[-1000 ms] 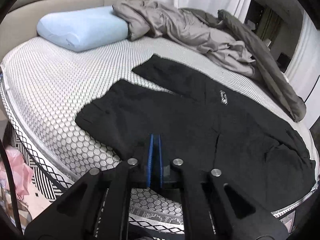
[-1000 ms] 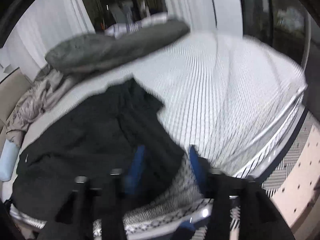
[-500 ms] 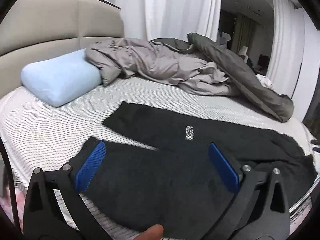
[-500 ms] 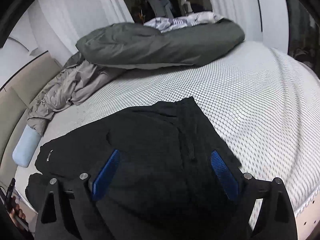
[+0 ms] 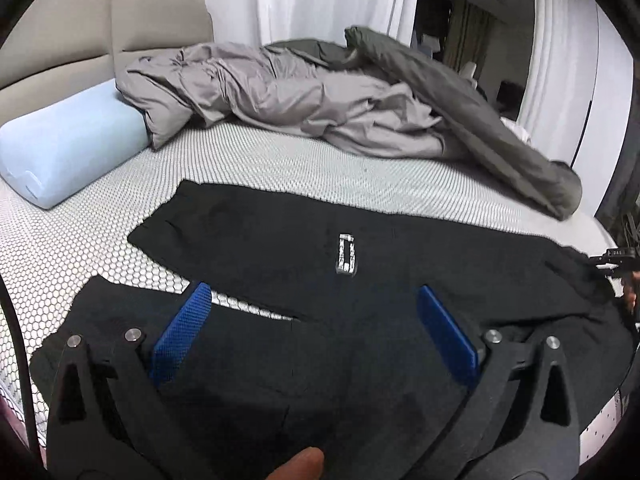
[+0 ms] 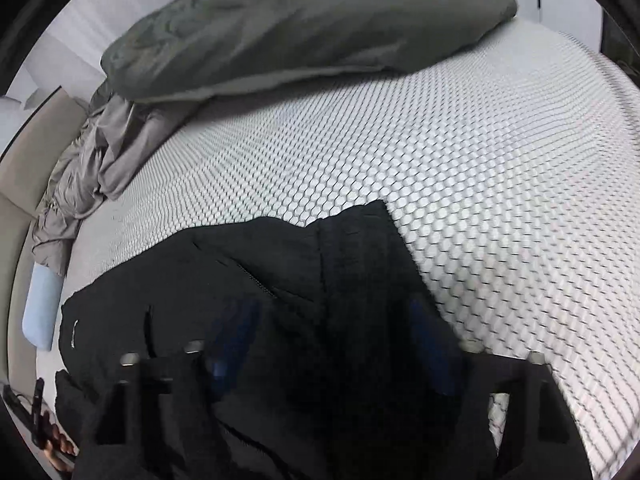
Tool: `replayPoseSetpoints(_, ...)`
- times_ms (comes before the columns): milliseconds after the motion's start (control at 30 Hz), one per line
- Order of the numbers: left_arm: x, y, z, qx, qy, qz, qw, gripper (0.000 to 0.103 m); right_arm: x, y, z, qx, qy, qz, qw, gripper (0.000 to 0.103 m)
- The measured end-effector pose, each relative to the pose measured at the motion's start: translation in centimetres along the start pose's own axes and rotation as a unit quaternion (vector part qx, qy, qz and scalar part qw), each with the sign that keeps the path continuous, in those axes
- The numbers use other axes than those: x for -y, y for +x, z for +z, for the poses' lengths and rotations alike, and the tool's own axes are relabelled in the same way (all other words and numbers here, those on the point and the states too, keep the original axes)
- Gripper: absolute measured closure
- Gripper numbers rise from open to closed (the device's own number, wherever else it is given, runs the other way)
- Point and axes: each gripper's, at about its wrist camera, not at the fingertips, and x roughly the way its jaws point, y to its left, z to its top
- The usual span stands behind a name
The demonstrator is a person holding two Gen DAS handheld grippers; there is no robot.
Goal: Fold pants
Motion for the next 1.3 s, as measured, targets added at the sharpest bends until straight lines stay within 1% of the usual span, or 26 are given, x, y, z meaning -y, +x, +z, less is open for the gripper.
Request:
replayPoseSetpoints(67, -0.1, 0.3, -0.2, 0.002, 0.003, 0.004, 1.0, 0.001, -1.0, 1.1, 0.6, -0.013, -0.036, -0.013, 0.999, 0.06)
replayPoseSetpoints(100, -0.2, 0.4, -0.5, 0.003, 0.004, 0.007, 1.0, 0.001, -1.3, 1.5, 0.6, -0.018, -0.05, -0.017, 0.998, 0.082)
replayPoseSetpoints(133, -0.2, 0.6, -0.5, 0.004, 0.005, 0.011, 0.9999, 0.001, -1.7, 2.0, 1.0, -0.028, -0.062, -0.033, 0.997, 0.095)
replayPoseSetpoints(167, -0.4, 0.8, -0.5, 0.004, 0.002, 0.016, 0.9999, 0.001, -2.1, 1.8, 1.3, -0.019, -0.069, -0.039, 0.997, 0.096)
replayPoseSetpoints(200, -0.6, 0.9, -0.6, 0.004, -0.001, 0.019, 0.9998, 0.001, -2.7, 1.3, 1.6, 0.006, -0.082, -0.043, 0.996, 0.097)
replayPoseSetpoints(233, -0.8, 1.2, -0.5, 0.001, -0.007, 0.023, 0.9997, 0.001, -3.2, 0.3, 2.1, 0.047, -0.094, -0.047, 0.993, 0.097)
replayPoseSetpoints(300, -1.8, 1.6, -0.3, -0.006, -0.027, 0.032, 0.9991, 0.001, -2.7, -1.0, 3.1, 0.112, -0.081, -0.048, 0.989, 0.097)
replayPoseSetpoints(367, -2.8, 2.0, -0.1, -0.008, -0.051, 0.035, 0.998, 0.001, -1.7, -1.3, 4.2, 0.156, -0.038, -0.071, 0.984, 0.093)
replayPoseSetpoints(400, -3.2, 2.2, 0.0, -0.007, -0.057, 0.036, 0.9977, 0.001, -1.7, -0.9, 4.5, 0.155, -0.033, -0.083, 0.984, 0.081)
replayPoseSetpoints(433, -3.5, 2.3, 0.0, -0.007, -0.058, 0.043, 0.9974, 0.001, -1.7, -0.6, 4.6, 0.14, -0.04, -0.096, 0.985, 0.072)
replayPoseSetpoints(500, -3.7, 2.3, -0.1, -0.009, -0.053, 0.049, 0.9974, 0.001, -2.7, -0.5, 4.0, 0.12, -0.064, -0.103, 0.985, 0.066)
replayPoseSetpoints(533, -3.7, 2.3, -0.1, -0.01, -0.051, 0.05, 0.9974, 0.001, -3.5, -1.0, 3.2, 0.114, -0.086, -0.099, 0.985, 0.056)
replayPoseSetpoints(567, -3.5, 2.1, -0.2, -0.01, -0.048, 0.046, 0.9978, 0.001, -3.6, -1.7, 2.2, 0.113, -0.098, -0.102, 0.983, 0.05)
replayPoseSetpoints(633, -2.9, 1.5, -0.4, -0.006, -0.037, 0.034, 0.9987, 0.001, -4.9, -3.3, -0.1, 0.116, -0.122, -0.104, 0.98, 0.022)
replayPoseSetpoints(700, -1.9, 0.9, -0.6, -0.002, -0.025, 0.032, 0.9992, 0.001, -6.3, -5.1, -2.8, 0.128, -0.131, -0.096, 0.978, 0.012)
replayPoseSetpoints(733, -1.4, 0.6, -0.8, -0.002, -0.02, 0.029, 0.9994, 0.001, -6.9, -5.9, -4.4, 0.135, -0.133, -0.09, 0.978, 0.009)
replayPoseSetpoints(800, -0.3, 0.2, -1.3, 0.0, -0.01, 0.016, 0.9998, 0.001, -7.0, -8.0, -8.3, 0.141, -0.141, -0.076, 0.977, 0.008)
replayPoseSetpoints(833, 0.3, 0.1, -1.5, 0.0, -0.005, 0.011, 0.9999, 0.001, -7.5, -8.6, -10.2, 0.145, -0.143, -0.056, 0.977, 0.008)
replayPoseSetpoints(900, 1.3, -0.1, -2.0, -0.001, 0.001, 0.004, 1.0, 0.001, -7.5, -9.1, -12.8, 0.144, -0.137, -0.048, 0.979, 0.008)
replayPoseSetpoints(967, 2.4, -0.5, -2.8, -0.002, 0.007, -0.015, 0.9999, 0.001, -7.4, -9.6, -15.0, 0.135, -0.131, -0.052, 0.981, 0.008)
replayPoseSetpoints(1033, 3.3, -0.9, -3.5, 0.0, 0.007, -0.028, 0.9996, 0.001, -6.8, -10.8, -17.6, 0.139, -0.139, -0.038, 0.98, 0.008)
replayPoseSetpoints(1067, 3.6, -1.0, -3.9, 0.001, 0.005, -0.034, 0.9994, 0.001, -6.1, -11.1, -18.3, 0.145, -0.134, -0.033, 0.98, 0.008)
replayPoseSetpoints(1133, 4.1, -1.0, -4.7, -0.006, 0.006, -0.041, 0.9991, 0.001, -2.9, -11.8, -19.7, 0.146, -0.086, -0.036, 0.985, 0.008)
replayPoseSetpoints(1200, 4.6, -1.1, -5.5, -0.012, 0.019, -0.041, 0.9989, 0.001, -0.2, -12.0, -20.8, 0.144, -0.033, -0.044, 0.988, 0.008)
replayPoseSetpoints(1267, 5.0, -1.4, -6.2, -0.012, 0.031, -0.043, 0.9985, 0.001, 2.6, -12.2, -22.1, 0.144, 0.03, -0.051, 0.988, 0.008)
replayPoseSetpoints(1300, 5.0, -1.4, -6.5, -0.013, 0.03, -0.046, 0.9984, 0.001, 3.9, -12.3, -23.0, 0.148, 0.064, -0.034, 0.986, 0.008)
